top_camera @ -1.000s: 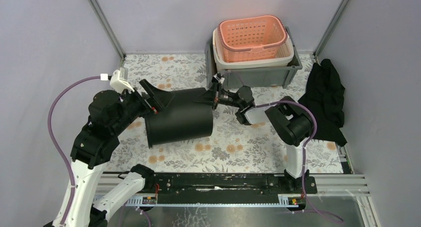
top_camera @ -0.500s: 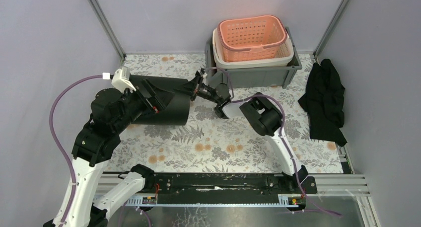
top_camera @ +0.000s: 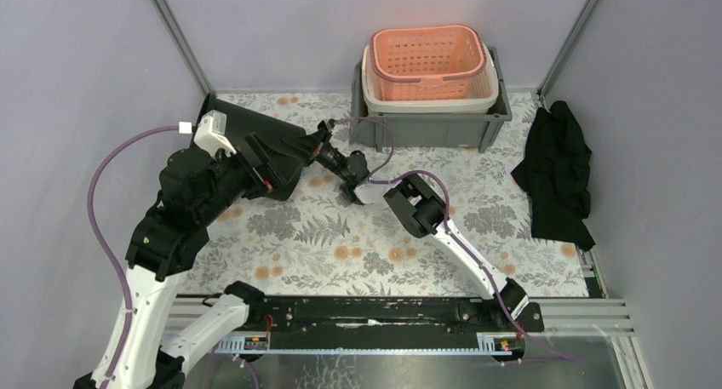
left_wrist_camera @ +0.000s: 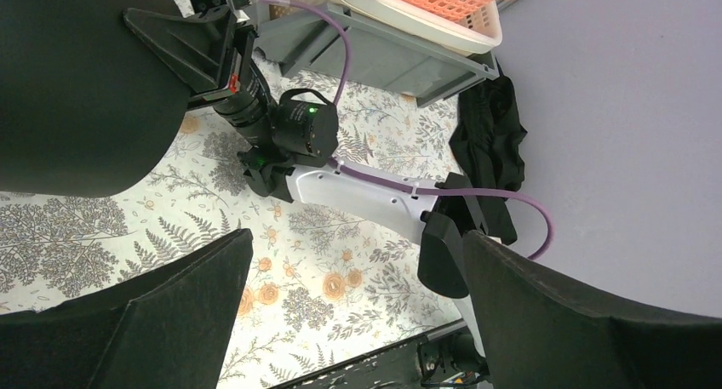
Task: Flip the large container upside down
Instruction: Turn the container upside down at the center of the board.
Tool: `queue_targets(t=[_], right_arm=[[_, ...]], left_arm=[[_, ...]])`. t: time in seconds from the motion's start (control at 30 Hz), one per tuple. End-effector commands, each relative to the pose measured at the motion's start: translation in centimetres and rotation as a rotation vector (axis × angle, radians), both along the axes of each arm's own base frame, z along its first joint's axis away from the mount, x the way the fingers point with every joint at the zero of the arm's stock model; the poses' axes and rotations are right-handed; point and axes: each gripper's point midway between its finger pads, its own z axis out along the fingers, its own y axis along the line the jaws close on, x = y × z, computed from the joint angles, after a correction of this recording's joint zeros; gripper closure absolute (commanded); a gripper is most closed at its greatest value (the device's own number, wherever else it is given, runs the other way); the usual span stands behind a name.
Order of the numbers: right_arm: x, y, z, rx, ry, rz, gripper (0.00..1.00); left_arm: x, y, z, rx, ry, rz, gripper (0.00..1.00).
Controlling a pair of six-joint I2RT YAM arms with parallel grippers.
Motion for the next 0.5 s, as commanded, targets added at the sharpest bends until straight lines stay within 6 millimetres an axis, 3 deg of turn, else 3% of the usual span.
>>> queue_targets(t=[0.0, 0.17, 0.27, 0.47], right_arm=[[-1.0, -2.4, 2.2, 0.129, 0.015, 0.034, 0.97], [-2.2, -3.1, -1.2, -0.027, 0.076, -0.003, 0.66], [-3.1, -3.9, -3.3, -0.112, 0.106, -0.023, 0.57], [-4.5, -5.3, -5.1, -0.207, 0.124, -0.026, 0.48]], left_arm=[[0.0, 0.0, 1.2, 0.006, -0.044, -0.01, 0.0], [0.0, -0.1, 0.9, 0.007, -0.035, -0.014, 0.0], [0.0, -0.2, 0.7, 0.005, -0.029, -0.016, 0.0], [0.0, -0.2, 0.4, 0.006, -0.023, -0.017, 0.0]])
